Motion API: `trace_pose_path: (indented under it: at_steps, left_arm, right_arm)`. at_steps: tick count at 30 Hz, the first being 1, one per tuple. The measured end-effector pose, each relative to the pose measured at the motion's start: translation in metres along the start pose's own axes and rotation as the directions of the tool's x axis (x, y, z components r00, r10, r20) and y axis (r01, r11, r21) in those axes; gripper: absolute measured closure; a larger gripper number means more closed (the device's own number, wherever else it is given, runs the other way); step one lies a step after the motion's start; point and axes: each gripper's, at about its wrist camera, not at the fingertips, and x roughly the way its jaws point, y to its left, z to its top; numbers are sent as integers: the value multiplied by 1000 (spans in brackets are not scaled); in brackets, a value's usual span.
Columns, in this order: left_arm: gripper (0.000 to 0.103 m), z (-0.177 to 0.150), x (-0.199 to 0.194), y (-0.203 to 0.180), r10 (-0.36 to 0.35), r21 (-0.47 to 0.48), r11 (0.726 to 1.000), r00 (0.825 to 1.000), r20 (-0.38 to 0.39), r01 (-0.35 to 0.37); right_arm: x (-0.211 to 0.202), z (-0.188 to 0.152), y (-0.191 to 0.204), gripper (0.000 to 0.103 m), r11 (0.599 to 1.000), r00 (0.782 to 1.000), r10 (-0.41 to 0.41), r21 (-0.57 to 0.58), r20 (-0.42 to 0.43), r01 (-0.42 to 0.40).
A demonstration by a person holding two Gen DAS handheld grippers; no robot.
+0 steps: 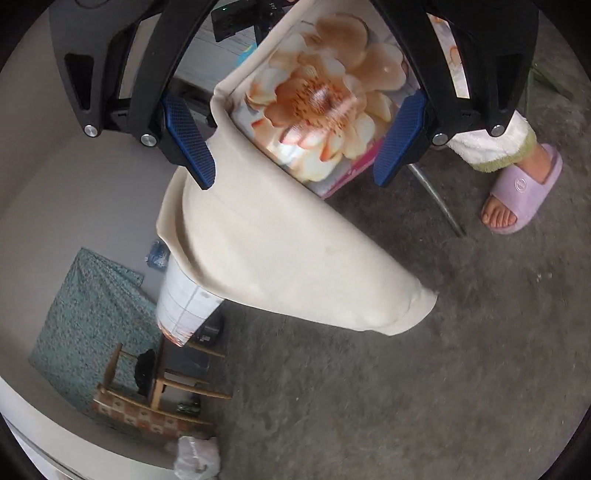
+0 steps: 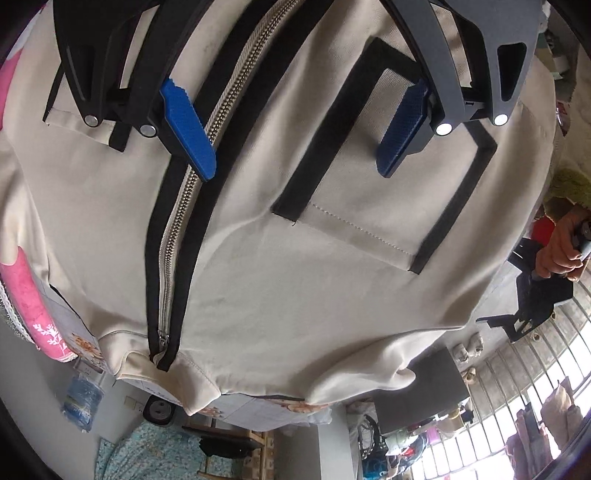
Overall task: Fold large clothes
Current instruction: 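Grasp the jacket sleeve with the left gripper and lift it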
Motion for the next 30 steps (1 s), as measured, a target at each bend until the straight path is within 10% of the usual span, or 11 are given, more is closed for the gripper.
trace_pose_path:
  at_steps: [8, 15, 19, 22, 25, 27, 30]
  left_arm:
    - [23, 32, 71, 32, -82, -140, 988, 989, -119, 65]
    - [92, 51, 74, 25, -24, -133, 991, 996, -85, 12]
    - [100, 56, 47, -1, 56, -18, 998, 998, 16, -56]
    - [101, 46, 6, -59, 158, 178, 963, 960, 230, -201]
    - [101, 7, -27, -136, 193, 388, 839, 876, 442, -380]
    - [101, -43, -38, -194, 173, 521, 666, 790, 588, -534]
    - [101, -157, -23, -266, 38, 609, 246, 636, 771, -754]
  right_arm:
    - [8, 12, -4, 17, 998, 998, -60, 23, -10, 61]
    - [0, 14, -7, 17, 995, 996, -90, 39, 9, 90]
    - [-3, 14, -8, 17, 995, 995, -95, 35, 22, 94]
    - [-10, 11, -9, 17, 996, 995, -89, 36, 34, 87]
    - [-25, 6, -13, 17, 996, 993, -89, 39, 72, 86]
    - [-35, 2, -17, 17, 995, 992, -87, 48, 94, 83]
    - [-50, -7, -26, 17, 995, 989, -84, 72, 125, 75]
